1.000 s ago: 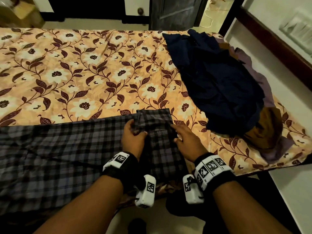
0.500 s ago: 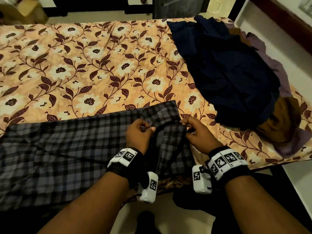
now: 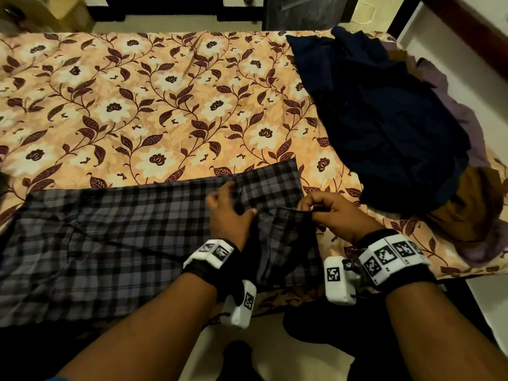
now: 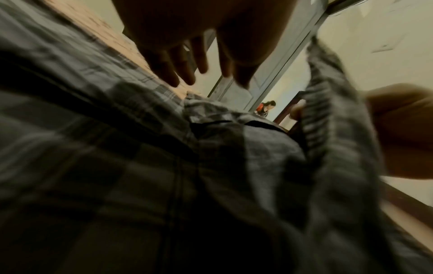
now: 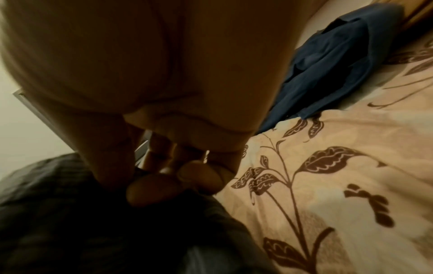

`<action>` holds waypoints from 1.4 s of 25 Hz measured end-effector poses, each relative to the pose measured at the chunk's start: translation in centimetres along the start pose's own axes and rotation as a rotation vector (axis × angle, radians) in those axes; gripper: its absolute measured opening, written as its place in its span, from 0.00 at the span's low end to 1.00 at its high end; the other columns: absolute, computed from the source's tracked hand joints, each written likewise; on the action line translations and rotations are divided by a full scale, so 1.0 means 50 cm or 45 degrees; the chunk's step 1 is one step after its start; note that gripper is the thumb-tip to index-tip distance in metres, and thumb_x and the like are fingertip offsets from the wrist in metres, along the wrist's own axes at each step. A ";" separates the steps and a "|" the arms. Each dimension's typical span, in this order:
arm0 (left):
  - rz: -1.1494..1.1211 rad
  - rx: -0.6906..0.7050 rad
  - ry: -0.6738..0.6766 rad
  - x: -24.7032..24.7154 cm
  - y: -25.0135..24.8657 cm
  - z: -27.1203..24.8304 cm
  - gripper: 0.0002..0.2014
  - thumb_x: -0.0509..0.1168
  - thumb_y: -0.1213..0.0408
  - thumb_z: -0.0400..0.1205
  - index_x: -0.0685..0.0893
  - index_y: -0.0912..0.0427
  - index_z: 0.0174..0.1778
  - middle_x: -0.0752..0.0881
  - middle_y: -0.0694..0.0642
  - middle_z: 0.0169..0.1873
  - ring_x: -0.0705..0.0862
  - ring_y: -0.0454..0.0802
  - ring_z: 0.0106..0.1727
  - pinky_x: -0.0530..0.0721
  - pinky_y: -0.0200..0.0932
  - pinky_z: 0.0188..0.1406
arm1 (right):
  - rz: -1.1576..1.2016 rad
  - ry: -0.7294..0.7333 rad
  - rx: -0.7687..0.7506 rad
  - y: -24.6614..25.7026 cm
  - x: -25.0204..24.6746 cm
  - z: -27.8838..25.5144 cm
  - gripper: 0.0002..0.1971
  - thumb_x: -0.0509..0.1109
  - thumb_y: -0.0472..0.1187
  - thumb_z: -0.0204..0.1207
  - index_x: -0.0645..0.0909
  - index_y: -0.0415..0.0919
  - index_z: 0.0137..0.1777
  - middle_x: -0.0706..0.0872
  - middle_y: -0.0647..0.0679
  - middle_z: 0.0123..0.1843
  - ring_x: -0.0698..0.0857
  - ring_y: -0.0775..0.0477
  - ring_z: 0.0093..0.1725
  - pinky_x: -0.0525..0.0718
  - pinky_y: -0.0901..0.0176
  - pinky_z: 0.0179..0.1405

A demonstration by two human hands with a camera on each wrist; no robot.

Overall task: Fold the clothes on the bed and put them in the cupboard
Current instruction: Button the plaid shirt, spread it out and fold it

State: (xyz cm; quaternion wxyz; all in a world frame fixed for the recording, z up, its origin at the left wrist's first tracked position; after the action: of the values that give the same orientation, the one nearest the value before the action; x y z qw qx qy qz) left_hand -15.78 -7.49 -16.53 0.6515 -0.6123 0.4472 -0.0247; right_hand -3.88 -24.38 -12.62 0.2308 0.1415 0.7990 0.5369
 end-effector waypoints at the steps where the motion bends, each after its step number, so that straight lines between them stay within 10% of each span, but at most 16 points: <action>1: 0.021 0.150 -0.014 -0.001 -0.022 -0.008 0.22 0.71 0.52 0.78 0.79 0.51 0.68 0.75 0.55 0.65 0.78 0.50 0.60 0.82 0.50 0.60 | -0.030 0.002 -0.016 0.006 0.001 0.008 0.11 0.64 0.23 0.77 0.78 0.38 0.39 0.80 0.38 0.42 0.76 0.49 0.30 0.73 0.67 0.27; 4: -0.393 0.079 0.255 0.043 -0.038 -0.038 0.30 0.60 0.37 0.81 0.87 0.64 0.50 0.88 0.60 0.44 0.84 0.46 0.45 0.84 0.47 0.49 | -0.172 0.026 -0.051 0.010 0.017 0.037 0.10 0.66 0.27 0.78 0.81 0.42 0.42 0.84 0.46 0.45 0.83 0.58 0.38 0.80 0.67 0.39; 6: -0.486 -0.117 0.329 0.063 -0.011 -0.040 0.23 0.66 0.43 0.81 0.89 0.64 0.46 0.89 0.58 0.37 0.86 0.46 0.39 0.85 0.47 0.44 | -0.413 -0.044 -0.068 -0.010 0.025 0.066 0.10 0.69 0.30 0.77 0.83 0.46 0.51 0.85 0.49 0.52 0.84 0.57 0.51 0.82 0.59 0.55; 9: -0.181 -0.105 -0.010 0.016 0.000 -0.031 0.10 0.67 0.57 0.83 0.88 0.58 0.52 0.89 0.54 0.47 0.87 0.53 0.51 0.86 0.52 0.52 | -0.778 -0.236 -0.115 -0.016 0.026 0.075 0.23 0.75 0.34 0.73 0.79 0.46 0.68 0.79 0.48 0.63 0.78 0.52 0.61 0.77 0.61 0.64; 12: 0.140 0.501 -0.286 0.007 -0.138 -0.072 0.15 0.61 0.67 0.79 0.86 0.57 0.59 0.84 0.57 0.57 0.82 0.56 0.59 0.80 0.54 0.60 | -0.434 -0.518 -0.206 -0.015 0.009 0.040 0.21 0.72 0.26 0.72 0.81 0.45 0.63 0.79 0.54 0.55 0.80 0.58 0.53 0.75 0.81 0.52; 14: 0.402 0.690 -0.055 0.088 -0.172 -0.085 0.20 0.62 0.65 0.78 0.81 0.56 0.68 0.81 0.58 0.68 0.77 0.58 0.69 0.72 0.58 0.69 | -0.159 -0.499 -0.124 -0.057 0.025 0.027 0.23 0.66 0.21 0.74 0.79 0.48 0.60 0.80 0.59 0.55 0.81 0.60 0.55 0.78 0.76 0.58; 16: 0.676 0.422 0.299 0.158 -0.097 -0.060 0.26 0.52 0.57 0.87 0.62 0.51 0.83 0.60 0.55 0.84 0.57 0.58 0.84 0.50 0.62 0.81 | -0.077 -0.513 -0.072 -0.090 0.022 0.012 0.22 0.63 0.21 0.77 0.81 0.50 0.57 0.83 0.56 0.57 0.84 0.52 0.59 0.81 0.59 0.65; 19: 0.886 0.289 0.377 0.190 -0.001 -0.053 0.33 0.26 0.44 0.82 0.41 0.49 0.86 0.41 0.51 0.86 0.40 0.55 0.86 0.30 0.65 0.78 | -0.345 -0.674 -0.221 -0.044 -0.024 0.030 0.15 0.62 0.30 0.81 0.83 0.43 0.63 0.83 0.47 0.62 0.81 0.47 0.65 0.79 0.50 0.68; 25: 0.907 0.248 0.397 0.202 0.014 -0.048 0.39 0.26 0.46 0.77 0.46 0.54 0.86 0.44 0.51 0.86 0.38 0.56 0.86 0.30 0.67 0.77 | -1.183 -0.075 0.197 -0.120 0.077 0.182 0.30 0.45 0.63 0.84 0.45 0.59 0.84 0.43 0.58 0.86 0.39 0.49 0.85 0.38 0.39 0.80; 32: 0.889 0.220 0.475 0.193 0.008 -0.045 0.32 0.38 0.43 0.88 0.36 0.51 0.85 0.36 0.47 0.85 0.36 0.52 0.86 0.30 0.64 0.78 | -1.114 -0.327 0.548 -0.148 -0.026 0.117 0.33 0.38 0.70 0.79 0.33 0.65 0.81 0.30 0.56 0.84 0.35 0.42 0.84 0.36 0.30 0.78; 35: 0.905 0.247 0.468 0.199 0.019 -0.047 0.32 0.37 0.44 0.89 0.34 0.52 0.85 0.34 0.48 0.85 0.35 0.53 0.85 0.29 0.65 0.78 | -1.171 -0.222 0.410 -0.173 0.060 -0.006 0.32 0.29 0.74 0.74 0.25 0.69 0.76 0.22 0.58 0.80 0.32 0.46 0.83 0.35 0.32 0.78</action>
State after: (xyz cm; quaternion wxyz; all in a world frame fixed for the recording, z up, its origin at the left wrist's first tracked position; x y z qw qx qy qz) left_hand -11.78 -14.85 -22.43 0.5833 -0.3408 0.7355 0.0510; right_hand -6.42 -26.50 -21.16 0.4849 -0.1475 0.8293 0.2352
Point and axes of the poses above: each hand's wrist, its own z-axis towards the middle knuckle, its own x-axis out of the palm, y = z × x, the point moved 9 cm from there along z, towards the middle knuckle
